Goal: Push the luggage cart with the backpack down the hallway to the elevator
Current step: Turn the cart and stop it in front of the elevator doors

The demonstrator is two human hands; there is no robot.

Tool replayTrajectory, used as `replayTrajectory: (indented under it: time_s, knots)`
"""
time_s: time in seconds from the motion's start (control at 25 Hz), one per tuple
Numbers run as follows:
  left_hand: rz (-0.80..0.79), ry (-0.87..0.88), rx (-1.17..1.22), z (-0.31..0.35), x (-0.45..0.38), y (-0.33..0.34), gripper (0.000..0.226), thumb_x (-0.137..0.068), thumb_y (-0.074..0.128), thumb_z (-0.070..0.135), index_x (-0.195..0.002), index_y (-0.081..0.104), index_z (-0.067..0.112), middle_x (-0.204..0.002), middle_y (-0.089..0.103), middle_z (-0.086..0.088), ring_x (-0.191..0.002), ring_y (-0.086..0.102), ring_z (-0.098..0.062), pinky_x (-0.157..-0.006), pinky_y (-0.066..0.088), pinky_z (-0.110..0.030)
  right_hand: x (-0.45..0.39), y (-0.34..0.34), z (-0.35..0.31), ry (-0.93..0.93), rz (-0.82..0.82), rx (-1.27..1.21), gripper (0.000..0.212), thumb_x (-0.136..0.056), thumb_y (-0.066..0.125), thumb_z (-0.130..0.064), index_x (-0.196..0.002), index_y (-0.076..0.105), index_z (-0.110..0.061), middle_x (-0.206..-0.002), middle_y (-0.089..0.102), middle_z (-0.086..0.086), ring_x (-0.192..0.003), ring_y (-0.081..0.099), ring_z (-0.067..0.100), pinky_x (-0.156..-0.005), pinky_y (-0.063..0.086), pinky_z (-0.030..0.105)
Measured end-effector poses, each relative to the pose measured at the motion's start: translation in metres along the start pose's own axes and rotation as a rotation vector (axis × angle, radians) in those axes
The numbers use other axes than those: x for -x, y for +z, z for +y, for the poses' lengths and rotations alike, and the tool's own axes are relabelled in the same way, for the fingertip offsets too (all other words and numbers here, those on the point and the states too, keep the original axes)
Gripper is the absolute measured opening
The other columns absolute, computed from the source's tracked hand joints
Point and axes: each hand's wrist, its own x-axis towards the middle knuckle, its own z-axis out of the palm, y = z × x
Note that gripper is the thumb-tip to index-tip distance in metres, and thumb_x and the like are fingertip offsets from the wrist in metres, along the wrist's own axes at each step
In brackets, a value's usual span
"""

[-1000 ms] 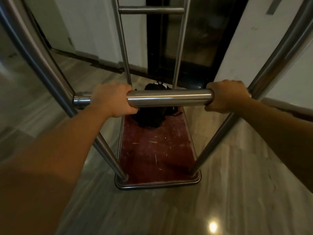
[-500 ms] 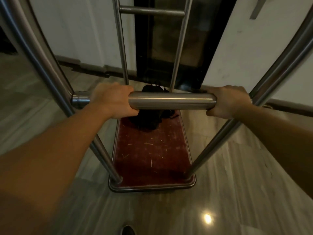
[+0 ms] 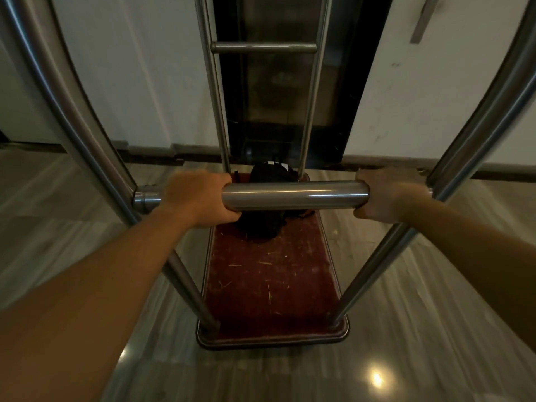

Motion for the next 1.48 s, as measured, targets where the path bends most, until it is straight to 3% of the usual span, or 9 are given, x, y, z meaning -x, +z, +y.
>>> replayTrajectory:
  time_s: [0.12,0.36,0.48,0.64,0.84,1.24,1.48]
  knots:
    - [-0.027,0.034,-0.001,-0.047,-0.006,0.002,0.049,-0.061,0.067,0.066,-0.094,0.056,0.032,-0.075,0.054,0.006,-0.062,0.050,-0.014,-0.058,0.043,-0.032,-0.014,0.001,-0.040,0.023,0.019,0.016,0.041,-0.041,0.045,-0.068,-0.070,0.040,-0.040,-0.065,0.045,-0.018,-0.061,0.050,0.015,-0.060,0.041,0.034]
    - [-0.031,0.104,-0.032,-0.134,-0.016,-0.001,0.056,-0.060,0.063,0.072,-0.100,0.059,0.034,-0.080,0.063,0.002,-0.061,0.052,-0.017,-0.056,0.040,-0.032,-0.033,-0.010,-0.118,0.074,0.041,-0.016,0.042,-0.044,0.049,-0.066,-0.076,0.042,-0.040,-0.067,0.049,-0.013,-0.062,0.052,0.017,-0.060,0.043,0.035]
    - [-0.026,0.154,-0.005,-0.176,-0.018,-0.003,0.048,-0.061,0.065,0.071,-0.092,0.056,0.035,-0.077,0.061,0.005,-0.060,0.051,-0.014,-0.054,0.037,-0.030,-0.040,-0.014,-0.159,0.110,0.059,0.034,0.039,-0.047,0.047,-0.065,-0.076,0.042,-0.039,-0.064,0.044,-0.014,-0.061,0.047,0.017,-0.058,0.035,0.034]
    - [-0.052,0.219,-0.040,-0.232,-0.024,0.003,0.048,-0.059,0.056,0.079,-0.086,0.050,0.040,-0.068,0.050,0.014,-0.053,0.045,-0.006,-0.050,0.033,-0.028,-0.053,-0.013,-0.208,0.142,0.052,0.009,0.039,-0.049,0.047,-0.064,-0.078,0.044,-0.038,-0.063,0.047,-0.015,-0.059,0.048,0.014,-0.057,0.035,0.032]
    - [-0.094,0.225,0.021,-0.291,-0.037,0.000,0.045,-0.060,0.058,0.075,-0.086,0.049,0.040,-0.070,0.055,0.015,-0.059,0.053,-0.008,-0.056,0.040,-0.031,-0.073,-0.020,-0.264,0.179,0.094,0.017,0.044,-0.050,0.043,-0.069,-0.082,0.045,-0.038,-0.067,0.051,-0.011,-0.062,0.051,0.016,-0.060,0.039,0.034]
    - [-0.020,0.393,0.078,-0.349,-0.069,0.012,0.042,-0.059,0.055,0.074,-0.081,0.048,0.039,-0.064,0.057,0.015,-0.051,0.053,-0.004,-0.048,0.042,-0.027,-0.103,-0.017,-0.298,0.155,0.182,-0.010,0.043,-0.052,0.041,-0.073,-0.078,0.043,-0.038,-0.060,0.040,-0.016,-0.052,0.036,0.007,-0.054,0.026,0.030]
    - [0.001,0.403,0.102,-0.365,-0.105,0.018,0.040,-0.059,0.059,0.071,-0.082,0.050,0.039,-0.065,0.058,0.015,-0.052,0.050,0.000,-0.048,0.036,-0.025,-0.141,-0.015,-0.296,0.197,0.147,0.024,0.042,-0.052,0.043,-0.071,-0.080,0.042,-0.040,-0.060,0.037,-0.020,-0.056,0.042,0.008,-0.057,0.031,0.031]
